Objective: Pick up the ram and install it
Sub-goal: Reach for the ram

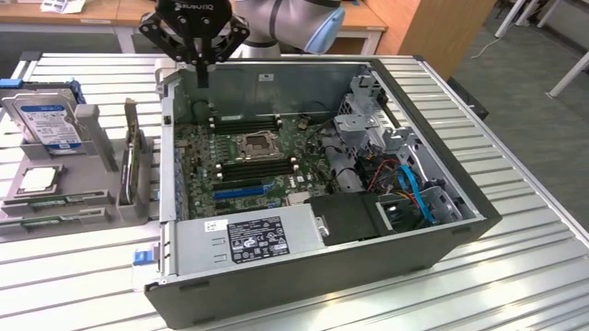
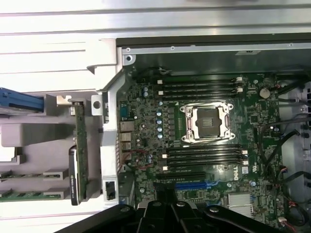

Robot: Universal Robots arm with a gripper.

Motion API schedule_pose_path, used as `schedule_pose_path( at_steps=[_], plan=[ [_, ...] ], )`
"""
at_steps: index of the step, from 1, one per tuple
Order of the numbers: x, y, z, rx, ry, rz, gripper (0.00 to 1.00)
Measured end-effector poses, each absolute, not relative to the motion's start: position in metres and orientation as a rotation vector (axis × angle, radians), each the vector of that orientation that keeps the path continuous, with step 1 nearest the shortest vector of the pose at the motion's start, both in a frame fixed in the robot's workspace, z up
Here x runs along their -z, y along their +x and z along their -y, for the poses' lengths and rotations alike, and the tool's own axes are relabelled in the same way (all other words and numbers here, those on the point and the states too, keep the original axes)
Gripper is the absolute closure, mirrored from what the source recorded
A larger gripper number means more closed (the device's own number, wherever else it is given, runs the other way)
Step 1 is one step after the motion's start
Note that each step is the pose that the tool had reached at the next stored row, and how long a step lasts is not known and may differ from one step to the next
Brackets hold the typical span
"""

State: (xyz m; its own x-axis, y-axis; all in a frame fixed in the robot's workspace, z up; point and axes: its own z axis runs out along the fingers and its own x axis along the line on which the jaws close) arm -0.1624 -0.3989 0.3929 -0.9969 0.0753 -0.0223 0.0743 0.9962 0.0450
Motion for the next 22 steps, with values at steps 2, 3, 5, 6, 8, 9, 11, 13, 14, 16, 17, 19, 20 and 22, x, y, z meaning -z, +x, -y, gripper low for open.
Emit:
schedule_pose_path(
  at_steps=[2, 3, 5, 6, 8, 9, 11, 13, 14, 16, 17, 19, 20, 22],
  plan=[
    [-0.393, -0.167, 0.399, -0.069, 0.117, -3.115, 0.90],
    [-0.393, -0.169, 0.399, -0.069, 0.117, -3.115, 0.90],
    [-0.393, -0.173, 0.399, -0.069, 0.117, -3.115, 0.90],
    [-0.393, -0.175, 0.399, -0.069, 0.117, -3.115, 0.90],
    [-0.393, -0.180, 0.399, -0.069, 0.117, -3.115, 0.90],
    [-0.393, -0.183, 0.399, -0.069, 0.117, -3.115, 0.90],
    [-0.393, -0.188, 0.399, -0.069, 0.117, -3.115, 0.90],
    [-0.393, -0.194, 0.399, -0.069, 0.117, -3.115, 0.90],
    [-0.393, -0.196, 0.399, -0.069, 0.117, -3.115, 0.90],
    [-0.393, -0.201, 0.399, -0.069, 0.117, -3.115, 0.90],
    [-0.393, -0.203, 0.399, -0.069, 0.117, -3.115, 0.90],
    [-0.393, -0.207, 0.399, -0.069, 0.117, -3.115, 0.90],
    [-0.393, -0.208, 0.399, -0.069, 0.117, -3.115, 0.90],
    [-0.393, -0.212, 0.399, -0.069, 0.117, -3.115, 0.90]
  ],
)
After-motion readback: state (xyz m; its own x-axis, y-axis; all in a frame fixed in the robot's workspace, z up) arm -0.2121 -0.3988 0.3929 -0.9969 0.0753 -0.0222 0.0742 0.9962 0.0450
